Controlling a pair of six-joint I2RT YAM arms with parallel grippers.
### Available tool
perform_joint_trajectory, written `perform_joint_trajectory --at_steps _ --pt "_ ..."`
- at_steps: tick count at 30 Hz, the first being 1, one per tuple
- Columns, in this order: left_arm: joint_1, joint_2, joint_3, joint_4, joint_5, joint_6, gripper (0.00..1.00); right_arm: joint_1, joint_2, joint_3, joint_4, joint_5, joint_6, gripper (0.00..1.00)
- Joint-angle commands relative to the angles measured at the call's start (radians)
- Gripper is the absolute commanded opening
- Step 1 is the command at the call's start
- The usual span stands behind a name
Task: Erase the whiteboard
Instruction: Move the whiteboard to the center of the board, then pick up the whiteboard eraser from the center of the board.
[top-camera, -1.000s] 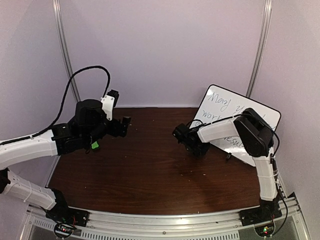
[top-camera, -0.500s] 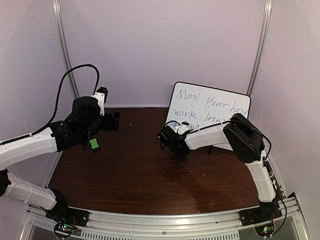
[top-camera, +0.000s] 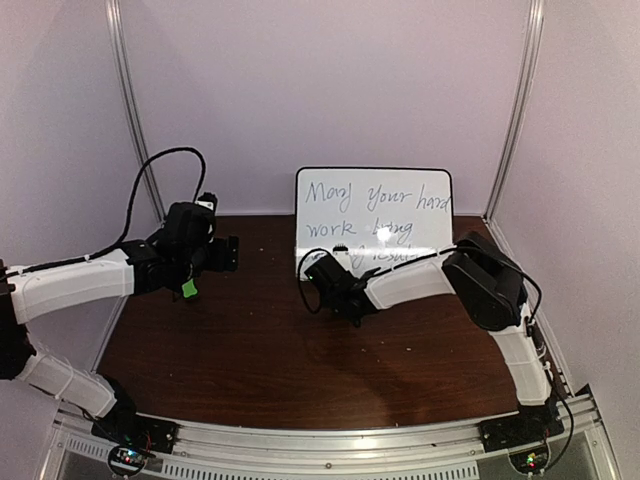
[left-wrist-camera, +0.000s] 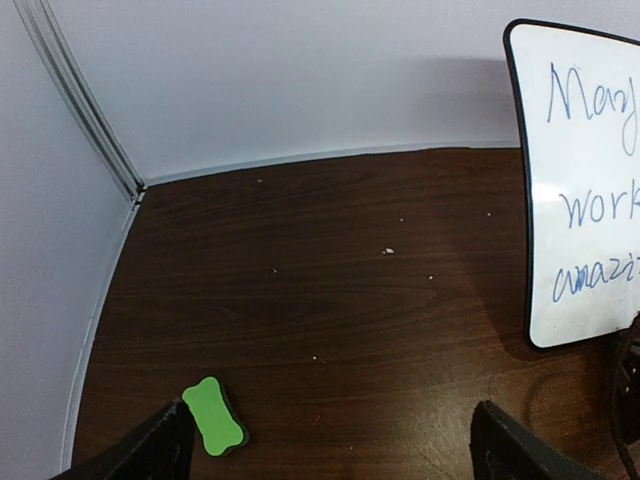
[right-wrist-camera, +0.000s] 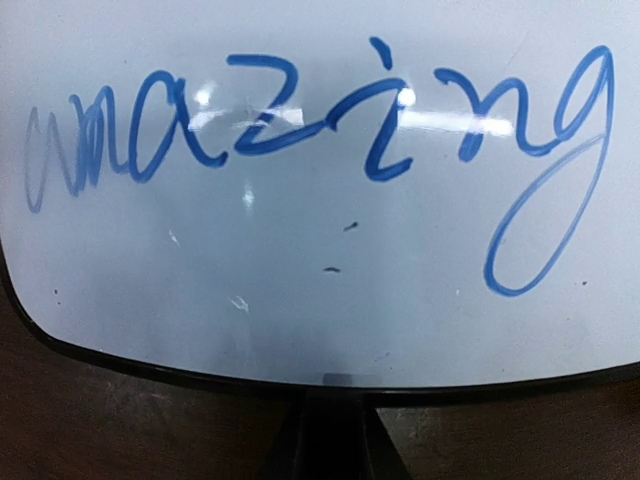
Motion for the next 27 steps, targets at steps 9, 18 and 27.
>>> perform_joint_trajectory --at_steps 9,18,27 --pt "0.062 0.030 0.019 -0.010 -0.038 -0.124 0.98 0.054 -0.044 -0.153 0.073 -0.302 -0.241 0.00" --pt "0.107 0.046 0.000 -0.043 -0.067 -0.232 0.98 0.079 -0.074 -0.175 0.065 -0.315 -0.294 0.00" --pt "0.156 0.214 0.086 -0.214 -0.074 -0.439 0.98 0.102 -0.075 -0.147 0.067 -0.304 -0.306 0.00"
